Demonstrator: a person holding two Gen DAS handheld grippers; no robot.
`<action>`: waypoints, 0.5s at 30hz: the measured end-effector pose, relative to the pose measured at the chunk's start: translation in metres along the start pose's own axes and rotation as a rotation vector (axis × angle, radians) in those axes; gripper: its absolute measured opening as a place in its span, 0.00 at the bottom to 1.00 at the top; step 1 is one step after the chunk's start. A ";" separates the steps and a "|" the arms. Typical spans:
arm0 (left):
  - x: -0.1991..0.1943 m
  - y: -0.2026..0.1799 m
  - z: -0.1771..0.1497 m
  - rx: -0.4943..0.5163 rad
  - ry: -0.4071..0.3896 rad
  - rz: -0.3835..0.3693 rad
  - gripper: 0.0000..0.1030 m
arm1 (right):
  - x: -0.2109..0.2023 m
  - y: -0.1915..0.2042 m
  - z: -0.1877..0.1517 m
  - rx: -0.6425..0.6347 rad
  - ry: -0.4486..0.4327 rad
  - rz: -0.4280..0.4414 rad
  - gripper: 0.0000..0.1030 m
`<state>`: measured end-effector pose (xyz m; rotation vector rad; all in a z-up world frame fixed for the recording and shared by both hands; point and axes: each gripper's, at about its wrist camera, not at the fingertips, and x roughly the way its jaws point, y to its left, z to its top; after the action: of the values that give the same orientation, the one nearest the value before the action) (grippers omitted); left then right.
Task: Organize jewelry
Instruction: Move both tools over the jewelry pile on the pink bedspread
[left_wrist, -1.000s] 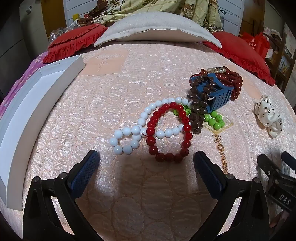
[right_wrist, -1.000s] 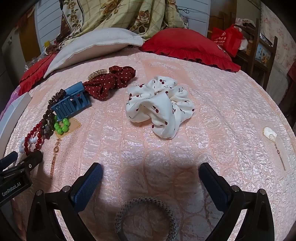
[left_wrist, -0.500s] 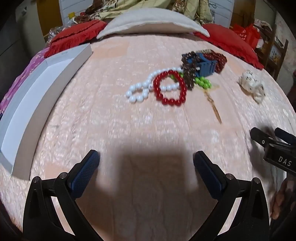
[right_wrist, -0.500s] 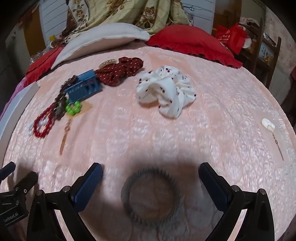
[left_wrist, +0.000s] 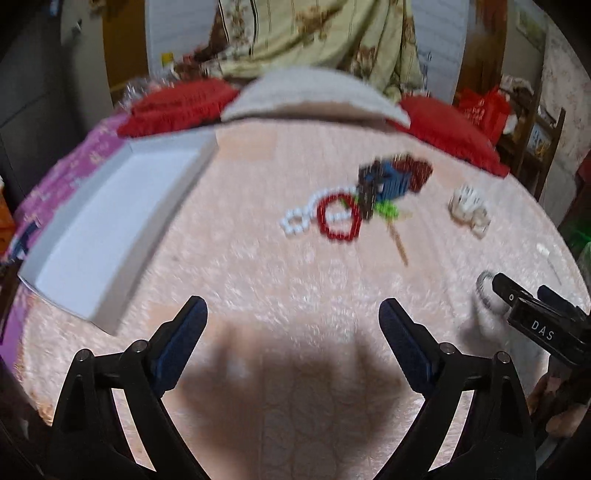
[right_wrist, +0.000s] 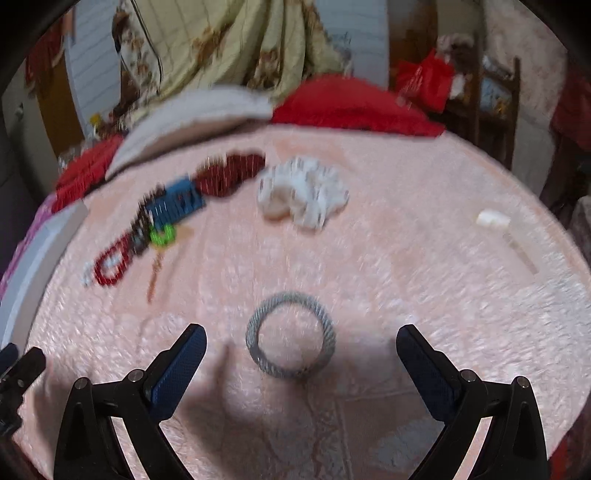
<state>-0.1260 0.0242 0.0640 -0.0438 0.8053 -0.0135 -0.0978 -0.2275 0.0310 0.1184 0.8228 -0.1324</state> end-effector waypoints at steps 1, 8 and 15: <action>-0.008 0.000 0.002 -0.001 -0.035 0.009 0.92 | -0.009 0.002 0.002 -0.001 -0.038 -0.004 0.99; -0.049 0.003 0.010 0.025 -0.194 0.069 0.92 | -0.060 0.011 0.014 0.010 -0.168 0.103 0.99; -0.052 0.001 0.004 0.036 -0.157 0.076 0.92 | -0.074 0.024 0.016 -0.067 -0.174 0.103 0.99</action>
<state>-0.1591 0.0264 0.1042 0.0198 0.6490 0.0467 -0.1323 -0.2009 0.0974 0.0842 0.6451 -0.0178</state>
